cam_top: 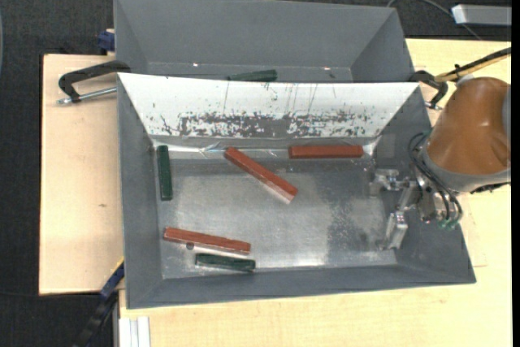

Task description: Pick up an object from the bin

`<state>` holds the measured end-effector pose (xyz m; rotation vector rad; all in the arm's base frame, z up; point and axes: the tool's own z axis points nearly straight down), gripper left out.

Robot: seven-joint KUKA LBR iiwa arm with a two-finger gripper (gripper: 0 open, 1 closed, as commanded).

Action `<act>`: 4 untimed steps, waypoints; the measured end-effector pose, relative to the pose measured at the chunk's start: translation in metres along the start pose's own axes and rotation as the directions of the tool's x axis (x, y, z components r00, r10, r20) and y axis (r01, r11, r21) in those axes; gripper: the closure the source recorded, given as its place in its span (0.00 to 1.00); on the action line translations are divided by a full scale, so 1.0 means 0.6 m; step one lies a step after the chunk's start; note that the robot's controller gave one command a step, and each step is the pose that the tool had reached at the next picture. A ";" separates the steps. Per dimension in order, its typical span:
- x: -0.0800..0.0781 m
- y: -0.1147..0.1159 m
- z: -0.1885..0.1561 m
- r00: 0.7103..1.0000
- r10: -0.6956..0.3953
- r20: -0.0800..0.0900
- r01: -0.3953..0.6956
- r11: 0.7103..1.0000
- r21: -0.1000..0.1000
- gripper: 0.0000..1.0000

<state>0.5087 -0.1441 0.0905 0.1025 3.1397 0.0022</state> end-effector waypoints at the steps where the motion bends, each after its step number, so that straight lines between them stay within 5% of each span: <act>1: 0.007 0.049 -0.009 0.997 0.075 -0.001 -0.075 0.997 0.000 0.00; 4: -0.043 0.224 -0.055 0.999 -0.039 0.010 0.039 0.999 -0.003 0.00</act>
Offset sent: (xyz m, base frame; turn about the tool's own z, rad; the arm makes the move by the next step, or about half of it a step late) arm 0.0063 0.0555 -0.0001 0.0367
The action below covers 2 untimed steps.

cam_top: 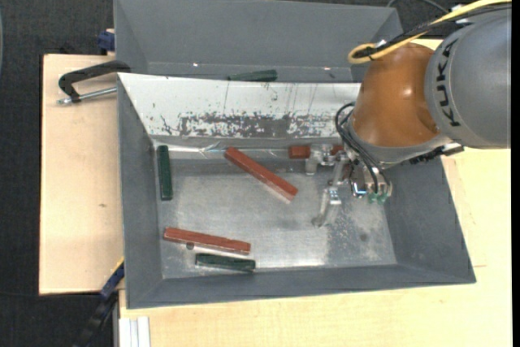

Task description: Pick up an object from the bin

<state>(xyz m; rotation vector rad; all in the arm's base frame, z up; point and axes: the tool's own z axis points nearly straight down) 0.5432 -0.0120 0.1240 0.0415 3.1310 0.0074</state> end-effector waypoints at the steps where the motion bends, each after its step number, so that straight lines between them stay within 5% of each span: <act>1: 0.008 0.026 0.042 0.999 -0.050 -0.009 0.050 0.999 0.005 0.00; 2: -0.057 0.068 0.072 0.995 -0.102 -0.006 0.102 0.995 0.003 0.00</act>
Offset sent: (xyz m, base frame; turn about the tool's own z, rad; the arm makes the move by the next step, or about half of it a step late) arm 0.0573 0.0499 -0.0540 -0.1240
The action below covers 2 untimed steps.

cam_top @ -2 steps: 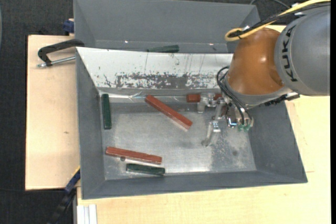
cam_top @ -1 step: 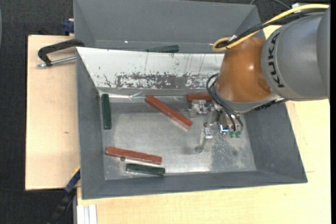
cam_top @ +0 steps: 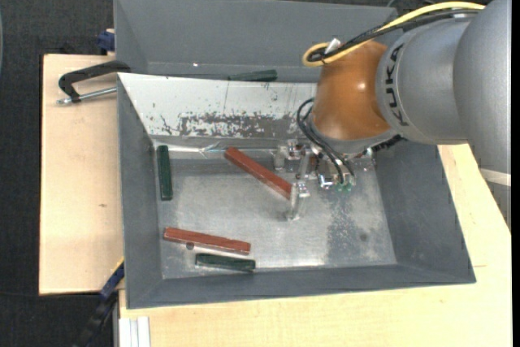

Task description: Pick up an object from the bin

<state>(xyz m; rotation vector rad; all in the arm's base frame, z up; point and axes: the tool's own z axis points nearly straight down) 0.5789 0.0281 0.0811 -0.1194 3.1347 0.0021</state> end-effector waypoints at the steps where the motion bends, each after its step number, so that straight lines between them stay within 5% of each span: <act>1: -0.020 0.049 0.017 0.986 0.169 -0.002 -0.169 0.986 0.001 1.00; 2: -0.020 0.049 0.017 0.986 0.169 -0.003 -0.169 0.986 0.001 1.00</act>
Offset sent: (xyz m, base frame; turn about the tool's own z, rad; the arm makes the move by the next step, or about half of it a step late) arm 0.0000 0.0000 0.0000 0.0000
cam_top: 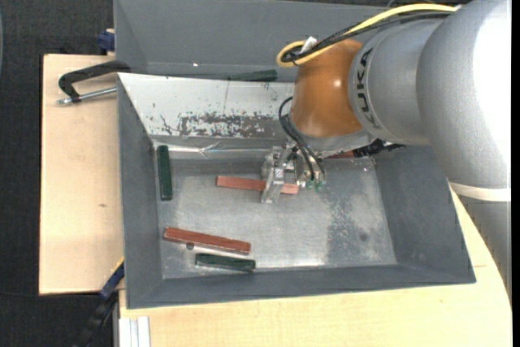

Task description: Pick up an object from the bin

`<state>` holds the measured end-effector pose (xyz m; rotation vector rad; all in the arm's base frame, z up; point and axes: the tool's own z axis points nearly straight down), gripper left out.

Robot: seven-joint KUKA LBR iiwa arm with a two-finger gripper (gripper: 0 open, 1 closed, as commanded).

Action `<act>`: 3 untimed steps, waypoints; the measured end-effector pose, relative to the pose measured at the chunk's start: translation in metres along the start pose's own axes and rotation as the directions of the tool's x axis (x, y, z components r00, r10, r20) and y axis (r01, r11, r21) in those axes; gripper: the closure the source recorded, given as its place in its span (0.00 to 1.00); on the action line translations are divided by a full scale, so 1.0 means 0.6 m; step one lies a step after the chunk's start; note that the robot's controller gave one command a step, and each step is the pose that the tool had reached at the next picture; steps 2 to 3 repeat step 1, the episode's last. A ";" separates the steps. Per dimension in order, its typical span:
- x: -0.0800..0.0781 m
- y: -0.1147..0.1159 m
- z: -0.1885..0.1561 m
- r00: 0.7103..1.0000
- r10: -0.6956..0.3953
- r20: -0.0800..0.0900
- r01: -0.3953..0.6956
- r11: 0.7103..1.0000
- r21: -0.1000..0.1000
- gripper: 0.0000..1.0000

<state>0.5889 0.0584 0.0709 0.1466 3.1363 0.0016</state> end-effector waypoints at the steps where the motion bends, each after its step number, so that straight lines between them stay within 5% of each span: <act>1: -0.012 -0.042 -0.226 1.000 0.023 0.004 -0.023 1.000 0.000 1.00; 3: -0.012 -0.042 -0.226 1.000 0.023 0.004 -0.023 1.000 0.000 1.00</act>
Offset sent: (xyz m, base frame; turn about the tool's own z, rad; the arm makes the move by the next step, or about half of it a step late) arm 0.0000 0.0000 0.0000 0.0000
